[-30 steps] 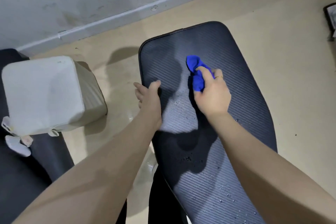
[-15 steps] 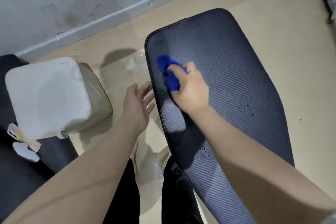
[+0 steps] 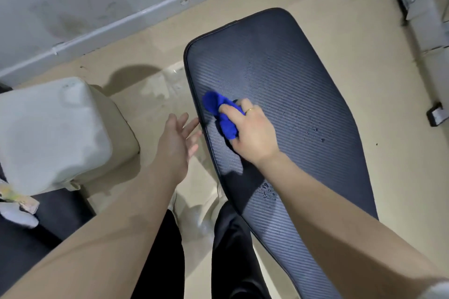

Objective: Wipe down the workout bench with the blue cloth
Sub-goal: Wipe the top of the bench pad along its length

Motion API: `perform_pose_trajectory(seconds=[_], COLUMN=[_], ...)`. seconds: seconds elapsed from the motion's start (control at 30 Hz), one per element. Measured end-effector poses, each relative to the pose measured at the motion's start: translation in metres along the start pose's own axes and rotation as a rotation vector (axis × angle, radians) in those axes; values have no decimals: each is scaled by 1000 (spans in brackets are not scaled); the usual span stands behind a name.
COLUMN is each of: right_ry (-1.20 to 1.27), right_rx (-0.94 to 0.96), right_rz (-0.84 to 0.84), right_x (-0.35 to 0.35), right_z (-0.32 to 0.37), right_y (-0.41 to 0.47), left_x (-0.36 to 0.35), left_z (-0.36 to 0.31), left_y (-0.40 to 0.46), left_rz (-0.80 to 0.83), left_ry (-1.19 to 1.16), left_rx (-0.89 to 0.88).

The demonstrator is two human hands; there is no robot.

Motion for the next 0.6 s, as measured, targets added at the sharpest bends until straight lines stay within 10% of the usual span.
perform_pose_trajectory(seconds=[0.13, 0.37, 0.6], right_ry=[-171, -120, -103], right_rx=[484, -312, 108], right_rz=[163, -5, 37], right_x=[-5, 10, -13], right_z=[16, -74, -27], right_y=[-47, 1, -62], left_x=[-12, -49, -59], left_z=[0, 20, 32], left_y=[-16, -10, -18], left_rz=[-67, -28, -212], left_ry=[59, 370, 630], left_rx=[-32, -111, -33])
Point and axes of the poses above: each hand's wrist, its own y-axis towards the middle knuckle, its own x-axis out of the back of the hand, z = x × y, the point moved 6 cm from there along y, towards the middle knuckle, and after that the axes turned 15 degrees about -y, right-handed, at the moved point
